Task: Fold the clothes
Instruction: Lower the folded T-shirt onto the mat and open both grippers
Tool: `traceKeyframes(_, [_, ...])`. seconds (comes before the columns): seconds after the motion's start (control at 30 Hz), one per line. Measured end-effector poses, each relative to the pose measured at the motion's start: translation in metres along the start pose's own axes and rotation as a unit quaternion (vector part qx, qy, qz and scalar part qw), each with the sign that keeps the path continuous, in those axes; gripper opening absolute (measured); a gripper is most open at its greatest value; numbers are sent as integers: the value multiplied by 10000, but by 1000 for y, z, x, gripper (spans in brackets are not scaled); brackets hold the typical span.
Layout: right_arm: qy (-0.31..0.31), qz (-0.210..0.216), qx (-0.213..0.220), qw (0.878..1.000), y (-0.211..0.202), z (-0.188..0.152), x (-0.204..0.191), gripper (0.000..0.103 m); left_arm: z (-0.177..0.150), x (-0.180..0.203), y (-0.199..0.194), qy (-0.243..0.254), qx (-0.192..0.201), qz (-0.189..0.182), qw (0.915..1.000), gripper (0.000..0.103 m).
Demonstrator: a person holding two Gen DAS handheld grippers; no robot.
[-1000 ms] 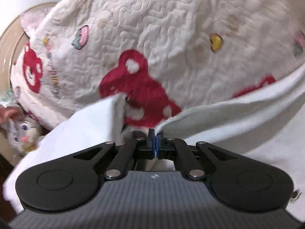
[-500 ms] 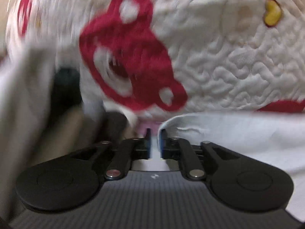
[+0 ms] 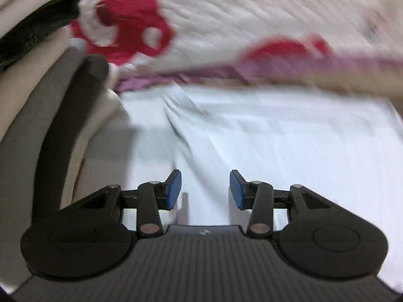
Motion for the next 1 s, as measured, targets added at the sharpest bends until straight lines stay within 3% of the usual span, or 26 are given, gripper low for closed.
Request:
traceKeyframes(0.07, [69,73,-6,9999,-22,-38,6,37,-30,9,-18,104,-56,-87,9999,46])
traceKeyframes(0.13, [189,110,-15,9998,-39,-72,13,37,-57,5,-31,34,-198,100,9997,48])
traceKeyframes(0.27, [810,-219,-102,9964,-71,-123,52,42,-109,-3,-57,-146,-568,610,9964,48])
traceKeyframes(0.33, [1207,-399,-239,9916,-86,-143,74,45,-128,-10,-78,-434,-646,966,9923,48])
traceKeyframes(0.4, [1679,-673,-388,9827,-104,-164,100,46,-143,-10,-97,-910,-534,1057,9888,51])
traceKeyframes(0.47, [2303,-591,-517,9699,-125,-184,113,48,-157,-10,-117,-1396,-409,1128,9829,51])
traceKeyframes(0.53, [2790,-449,-614,9573,-143,-204,121,57,-172,-10,-136,-1879,-282,1195,9745,51])
traceKeyframes(0.67, [3245,-165,-774,9426,-155,-239,118,60,-201,-9,-175,-2828,-27,1320,9500,50])
traceKeyframes(0.7, [3289,-66,-777,9412,-152,-246,114,60,-209,-9,-185,-3061,37,1349,9424,52])
traceKeyframes(0.83, [3318,67,-628,9412,-143,-255,98,61,-206,26,-190,-2971,212,1054,9488,52])
traceKeyframes(0.93, [3345,110,-439,9413,-139,-245,87,62,-215,29,-194,-3269,253,979,9396,52])
traceKeyframes(0.97, [3176,52,-238,9479,-140,-240,83,53,-219,28,-197,-3383,279,978,9355,52])
traceKeyframes(1.0, [2984,-12,-18,9545,-142,-236,79,10,-225,25,-201,-3466,283,1055,9316,52])
Point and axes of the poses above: each gripper's, at about its wrist camera, not at the fingertips, and y roughly the way its jaws point, x to its right, z to its top, the point moved 10 cm from there along y, roughly the way its jaws point, and after that the axes turned 13 degrees about -z, right-handed, at the moved point
